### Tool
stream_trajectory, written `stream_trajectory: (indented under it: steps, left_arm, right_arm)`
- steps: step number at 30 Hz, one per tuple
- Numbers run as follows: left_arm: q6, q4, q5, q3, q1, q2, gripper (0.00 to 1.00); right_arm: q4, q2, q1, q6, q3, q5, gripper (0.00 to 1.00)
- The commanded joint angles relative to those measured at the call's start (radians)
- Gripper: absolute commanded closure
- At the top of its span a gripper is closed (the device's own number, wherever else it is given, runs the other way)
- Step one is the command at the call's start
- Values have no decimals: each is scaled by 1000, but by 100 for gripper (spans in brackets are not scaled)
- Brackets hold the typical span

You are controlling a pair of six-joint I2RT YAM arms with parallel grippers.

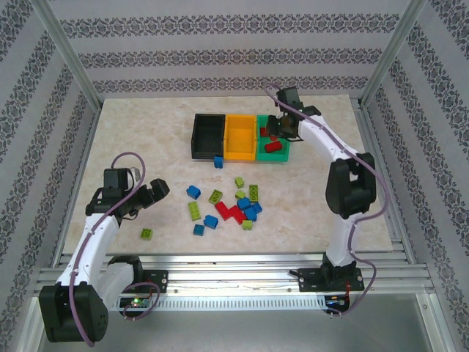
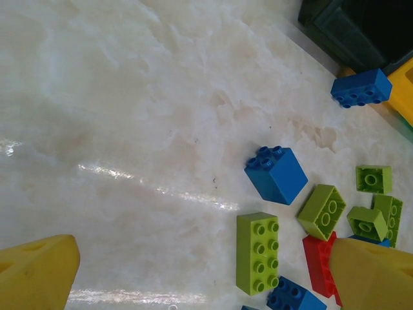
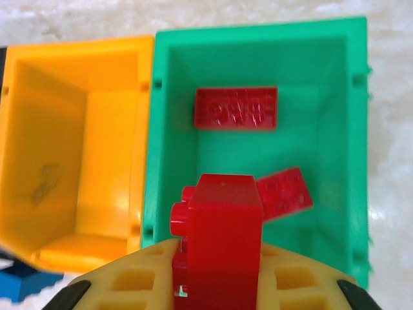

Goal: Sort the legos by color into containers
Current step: Place the lego in the container.

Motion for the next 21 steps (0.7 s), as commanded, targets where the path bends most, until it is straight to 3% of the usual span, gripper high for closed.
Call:
stream_trajectory:
  steps: [1, 4, 6, 8, 15, 21]
  left_arm:
    - [14, -6, -25, 14, 11, 5, 1]
    - [13, -6, -27, 14, 11, 10, 0]
    - [16, -7, -24, 16, 11, 18, 1]
    - [16, -7, -23, 16, 11, 25, 1]
    - [17, -10, -24, 21, 11, 44, 0]
    - [27, -16, -4, 27, 10, 67, 0]
  right_arm:
    - [-66, 82, -20, -18, 93, -45, 77]
    - [-72, 128, -27, -10, 131, -63, 73]
    - [-70, 140, -25, -9, 135, -75, 63]
    - [-63, 132, -24, -11, 119, -85, 59]
    - [-13, 7, -20, -48, -54, -98, 57]
    - [95, -177, -5, -106, -322, -102, 56]
